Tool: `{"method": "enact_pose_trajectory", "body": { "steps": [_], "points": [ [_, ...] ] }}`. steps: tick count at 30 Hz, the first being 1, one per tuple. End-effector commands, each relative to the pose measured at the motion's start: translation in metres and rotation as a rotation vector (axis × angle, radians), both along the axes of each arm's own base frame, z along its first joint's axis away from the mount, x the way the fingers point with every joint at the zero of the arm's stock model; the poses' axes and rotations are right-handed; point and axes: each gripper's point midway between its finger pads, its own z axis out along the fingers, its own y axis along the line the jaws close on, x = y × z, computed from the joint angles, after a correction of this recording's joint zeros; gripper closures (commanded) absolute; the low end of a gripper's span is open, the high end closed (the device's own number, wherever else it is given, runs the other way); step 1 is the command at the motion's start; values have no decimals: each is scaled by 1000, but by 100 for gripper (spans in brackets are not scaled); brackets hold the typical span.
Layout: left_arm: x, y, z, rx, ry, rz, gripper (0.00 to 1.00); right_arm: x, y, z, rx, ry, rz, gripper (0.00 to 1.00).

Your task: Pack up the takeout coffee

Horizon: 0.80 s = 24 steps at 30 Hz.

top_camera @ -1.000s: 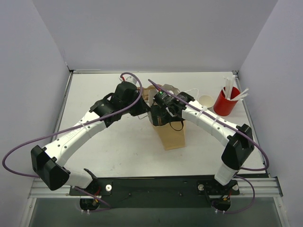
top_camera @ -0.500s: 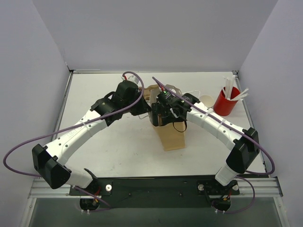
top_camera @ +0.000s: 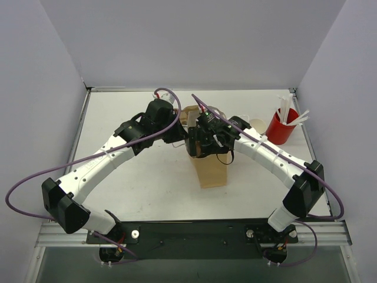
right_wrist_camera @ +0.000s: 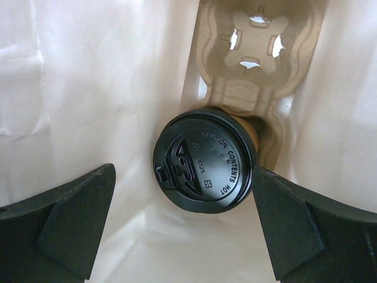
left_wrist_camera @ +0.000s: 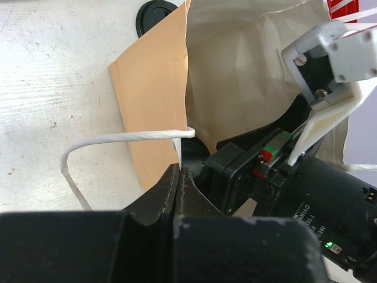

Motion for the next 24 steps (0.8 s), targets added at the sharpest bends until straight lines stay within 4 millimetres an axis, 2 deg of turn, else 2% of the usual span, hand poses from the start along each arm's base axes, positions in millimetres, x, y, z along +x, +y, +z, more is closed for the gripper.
{"method": "enact_pose_trajectory", "body": {
  "steps": [1, 8, 24],
  "points": [
    [4, -3, 22, -26, -47, -11, 100, 0, -8, 21, 57, -36, -29, 6],
    [6, -2, 19, -15, -43, -4, 100, 3, -15, 25, 88, -46, -59, 6],
    [7, -4, 23, -7, -57, -22, 100, -1, 5, 36, 231, -50, -2, 6]
  ]
}}
